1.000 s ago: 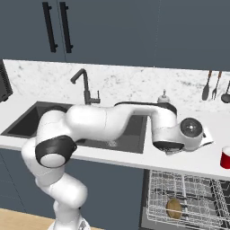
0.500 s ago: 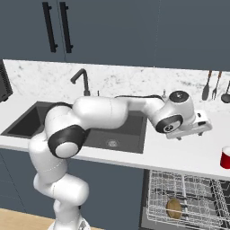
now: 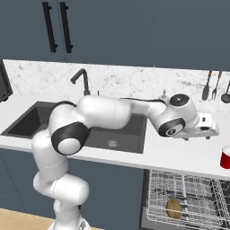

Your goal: Pick up the cup and bowl from the counter, place them in the dishwasher, and close the dishwasher door.

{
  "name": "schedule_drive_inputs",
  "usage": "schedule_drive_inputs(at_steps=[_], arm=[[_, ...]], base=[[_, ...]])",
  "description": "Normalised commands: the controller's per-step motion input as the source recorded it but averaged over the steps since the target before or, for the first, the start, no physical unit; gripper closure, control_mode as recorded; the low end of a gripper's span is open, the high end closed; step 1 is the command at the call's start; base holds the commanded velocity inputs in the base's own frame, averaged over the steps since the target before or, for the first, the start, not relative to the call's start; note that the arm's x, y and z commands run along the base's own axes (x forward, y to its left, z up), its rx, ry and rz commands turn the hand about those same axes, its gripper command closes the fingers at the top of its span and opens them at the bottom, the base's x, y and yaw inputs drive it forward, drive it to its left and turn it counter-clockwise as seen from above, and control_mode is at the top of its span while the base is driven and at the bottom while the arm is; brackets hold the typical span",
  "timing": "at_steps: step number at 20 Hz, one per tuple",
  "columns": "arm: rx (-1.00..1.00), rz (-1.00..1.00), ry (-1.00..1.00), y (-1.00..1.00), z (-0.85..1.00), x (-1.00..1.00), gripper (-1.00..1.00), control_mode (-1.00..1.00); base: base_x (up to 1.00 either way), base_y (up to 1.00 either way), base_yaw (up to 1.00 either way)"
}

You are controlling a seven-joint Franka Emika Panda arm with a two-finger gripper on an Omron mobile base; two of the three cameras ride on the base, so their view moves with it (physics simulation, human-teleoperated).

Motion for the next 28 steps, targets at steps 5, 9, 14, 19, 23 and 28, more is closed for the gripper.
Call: schedule_drive_inputs(at_steps=[5,9,14,19,23,28], arm=[[0.03,-0.13,0.0,-0.59,0.0,0.0,-1.0,-1.0],[0.06,-0.07,0.0,-0.52,0.04,0.0,-1.0,-1.0],[0.07,0.0,0.0,-0.23,0.09,0.01,-1.0,-1.0],[0.05,0.0,0.03,-0.15,0.03,0.04,-1.0,-1.0],[0.02,0.0,0.05,-0.03,-0.05,0.17,-1.0,-1.0],[0.0,0.0,0.0,0.0,-0.16,0.22,-1.0,-1.0]], base=[[0.0,0.0,0.0],[0.0,0.0,0.0],[0.0,0.0,0.0],[0.0,0.0,0.0],[0.0,0.0,0.0],[0.0,0.0,0.0]])
